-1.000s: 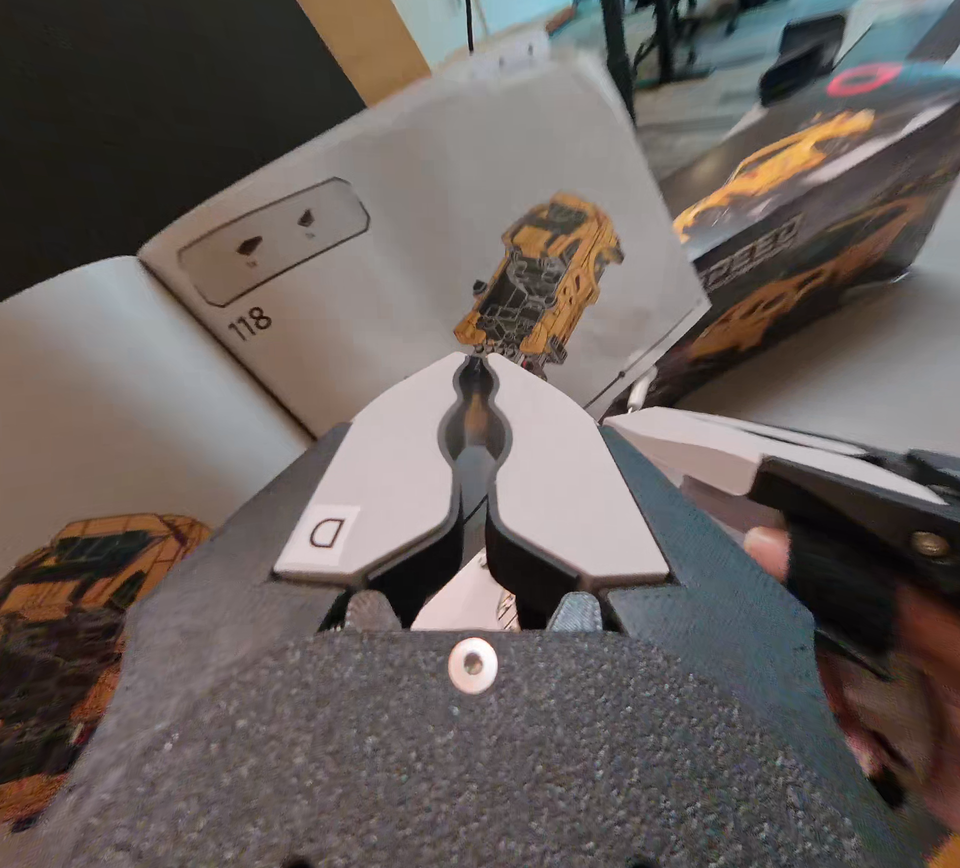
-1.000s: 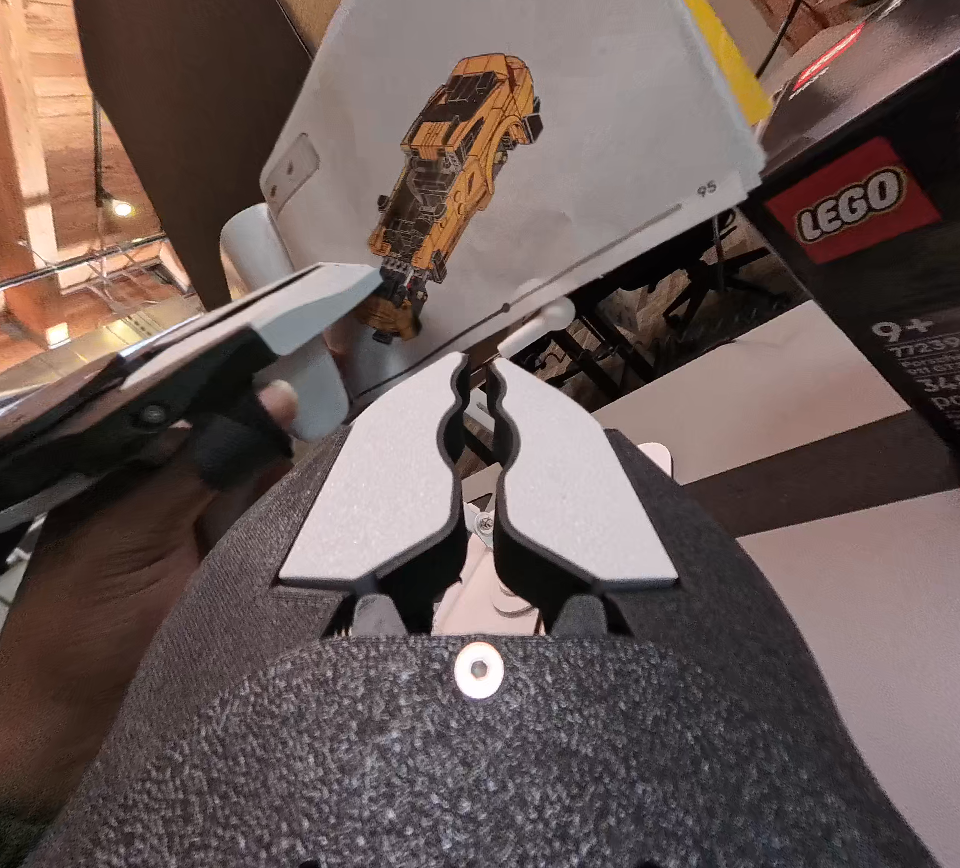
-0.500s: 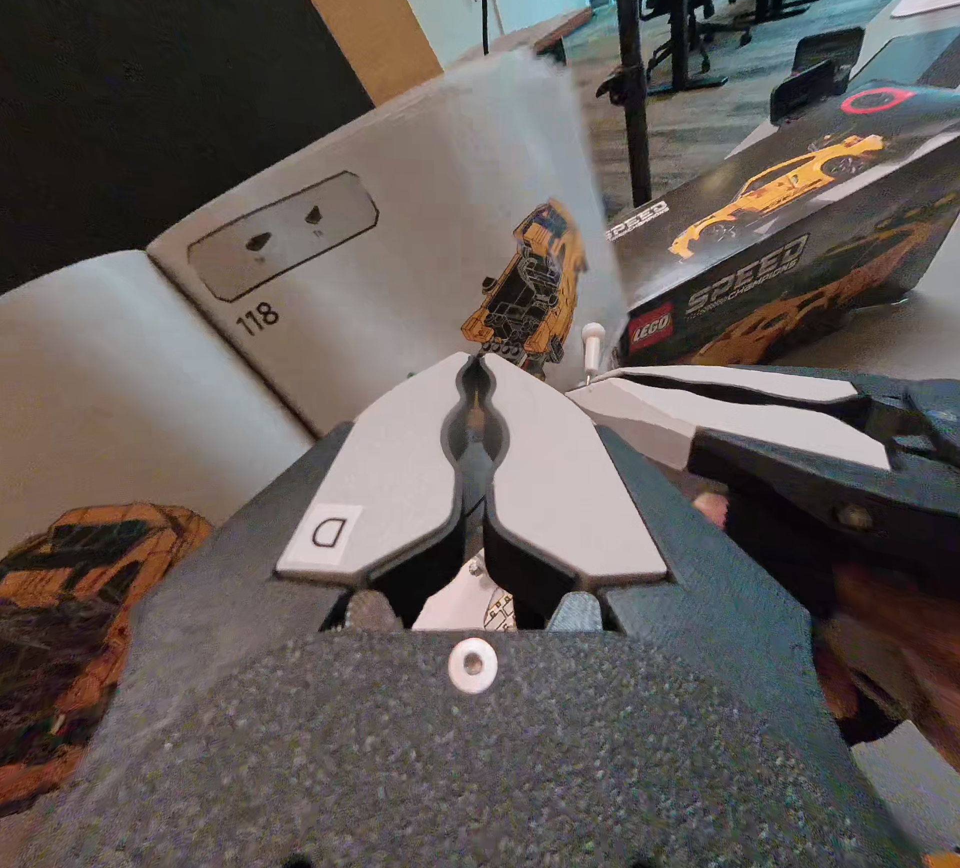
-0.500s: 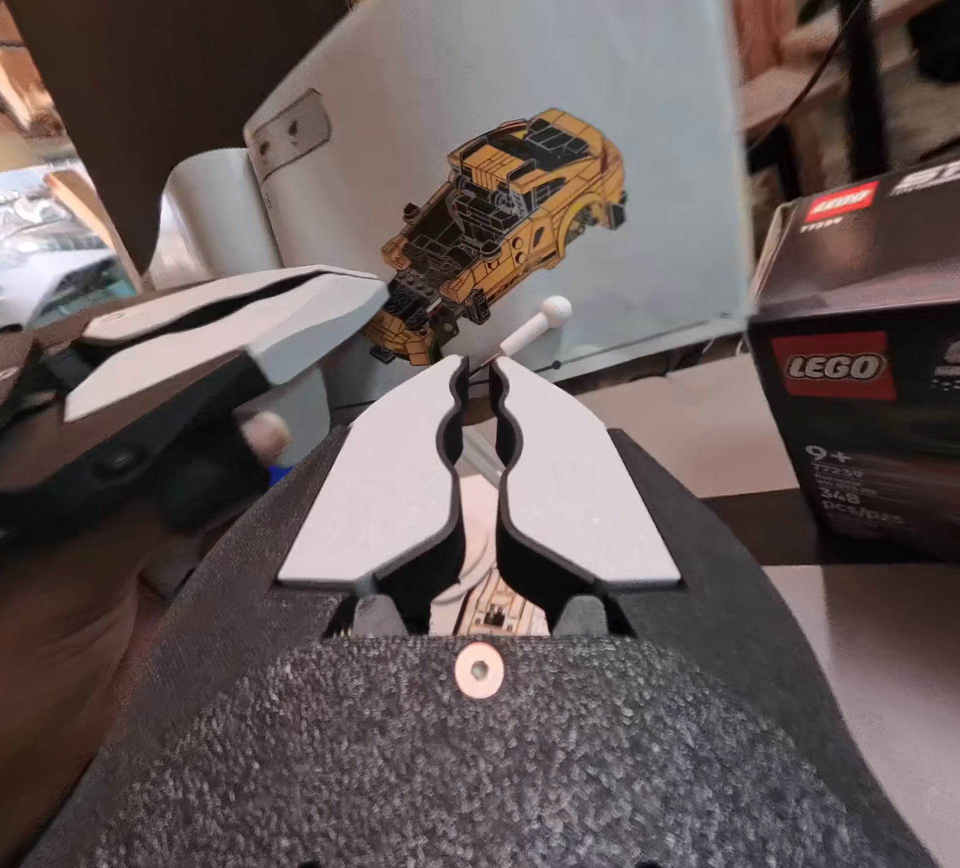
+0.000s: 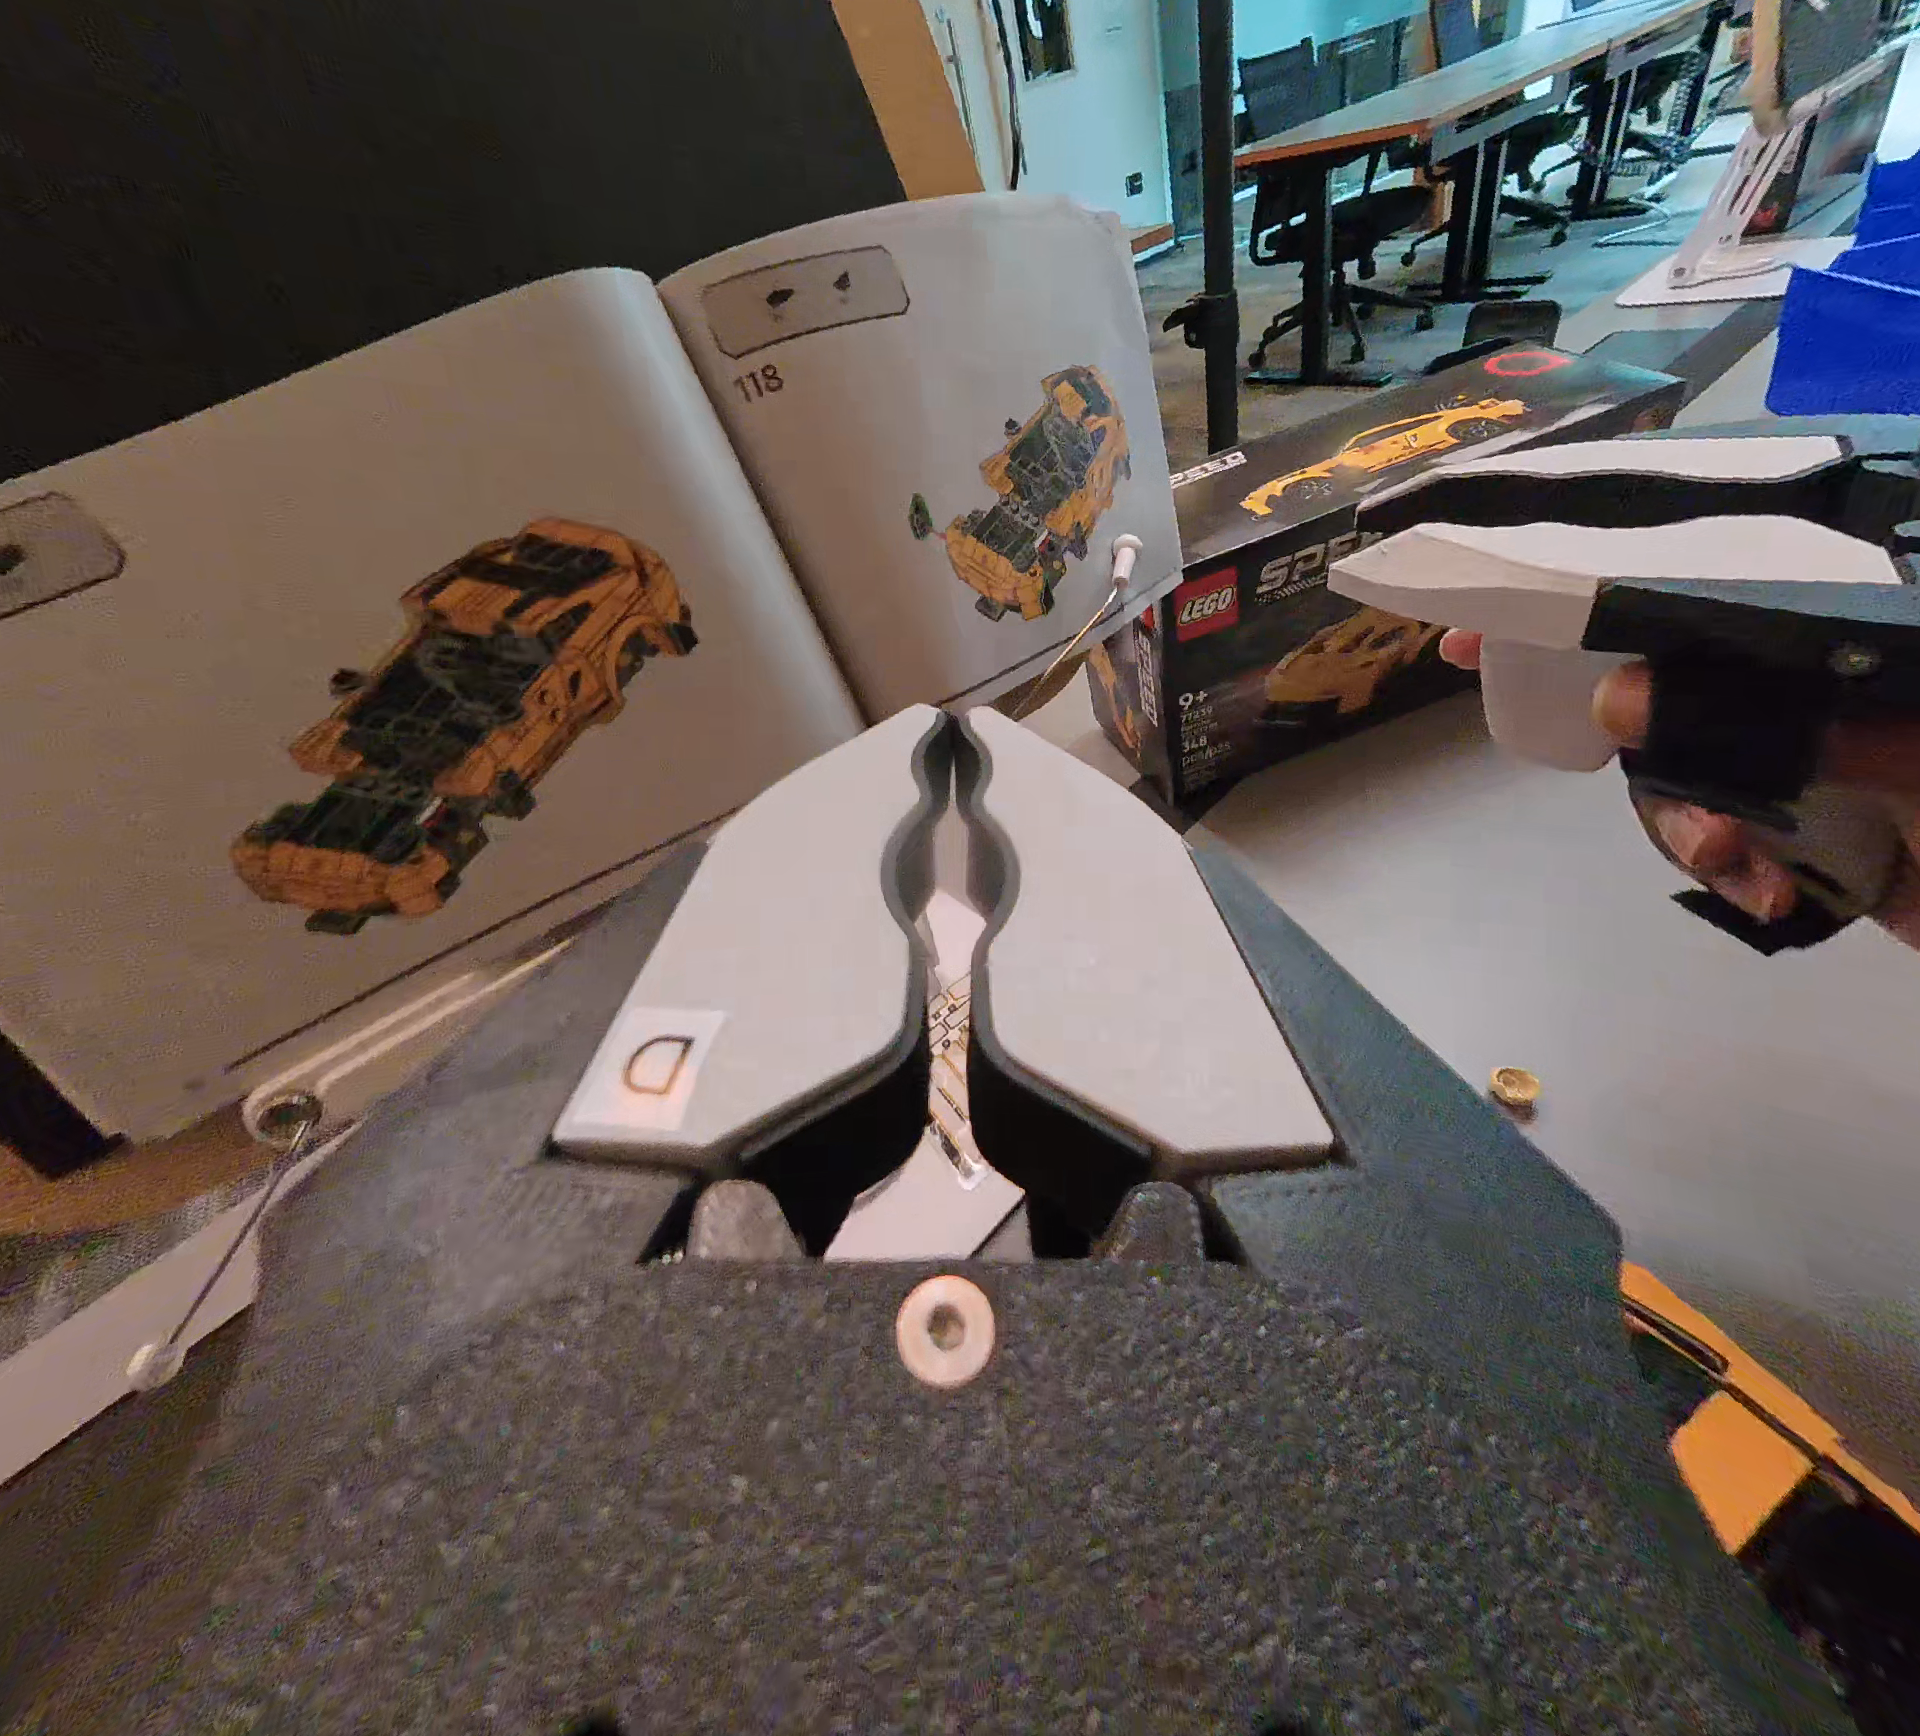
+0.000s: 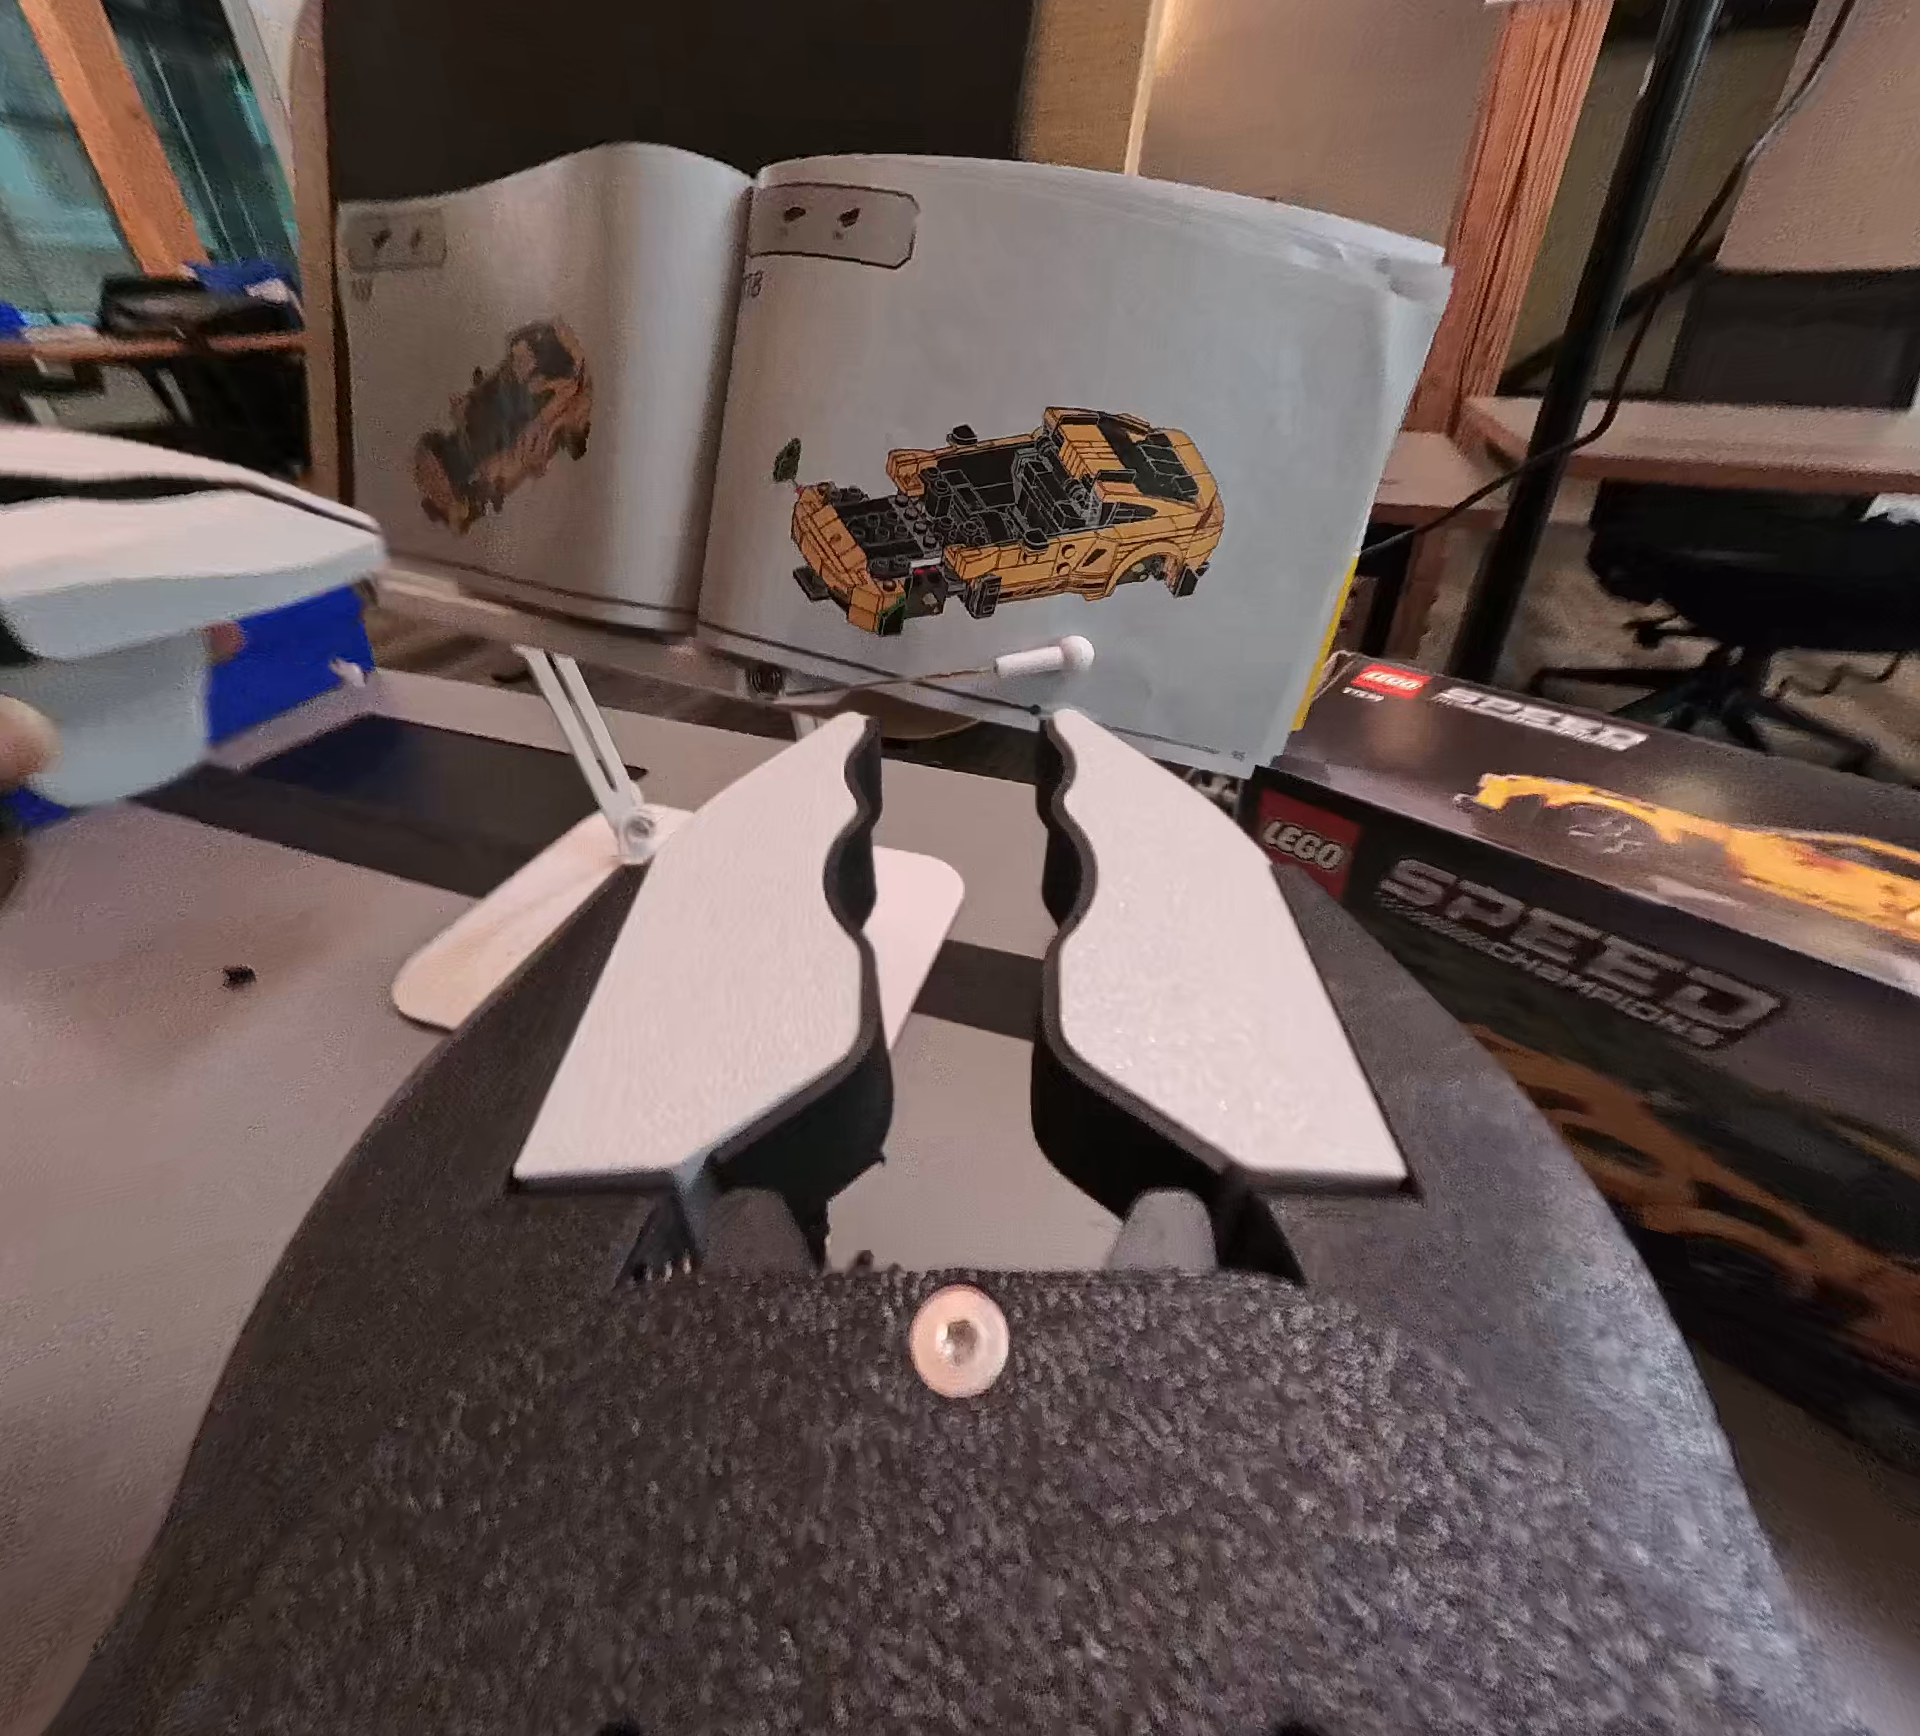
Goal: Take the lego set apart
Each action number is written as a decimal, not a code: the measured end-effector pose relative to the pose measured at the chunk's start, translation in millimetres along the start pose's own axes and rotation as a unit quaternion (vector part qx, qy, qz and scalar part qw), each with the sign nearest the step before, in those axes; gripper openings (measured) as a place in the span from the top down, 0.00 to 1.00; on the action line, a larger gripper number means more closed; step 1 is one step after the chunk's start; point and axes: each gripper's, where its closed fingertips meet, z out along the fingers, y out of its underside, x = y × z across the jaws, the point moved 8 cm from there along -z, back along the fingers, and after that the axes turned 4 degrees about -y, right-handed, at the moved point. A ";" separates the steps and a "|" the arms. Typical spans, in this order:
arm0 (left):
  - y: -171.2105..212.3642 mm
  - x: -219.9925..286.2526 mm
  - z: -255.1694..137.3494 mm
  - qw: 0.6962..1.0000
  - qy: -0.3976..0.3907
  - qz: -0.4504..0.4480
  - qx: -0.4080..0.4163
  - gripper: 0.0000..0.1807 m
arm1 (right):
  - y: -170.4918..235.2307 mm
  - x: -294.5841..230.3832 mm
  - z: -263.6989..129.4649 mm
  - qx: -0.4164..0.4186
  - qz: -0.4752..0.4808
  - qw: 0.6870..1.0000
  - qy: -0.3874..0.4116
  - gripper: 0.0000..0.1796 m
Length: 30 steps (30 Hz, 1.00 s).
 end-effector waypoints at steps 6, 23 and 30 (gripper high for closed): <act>13.7 -5.8 -57.3 0.999 0.005 -0.052 0.015 0.98 | 16.0 -0.2 15.6 -0.036 -0.096 0.995 0.020 0.84; 60.7 -15.4 -114.6 0.995 -0.015 -0.090 -0.027 1.00 | 29.4 11.1 79.6 -0.063 -0.249 0.965 0.059 0.84; 65.1 -10.4 -111.3 0.996 -0.002 -0.086 -0.033 1.00 | 15.6 21.0 80.7 -0.069 -0.254 0.964 0.039 0.81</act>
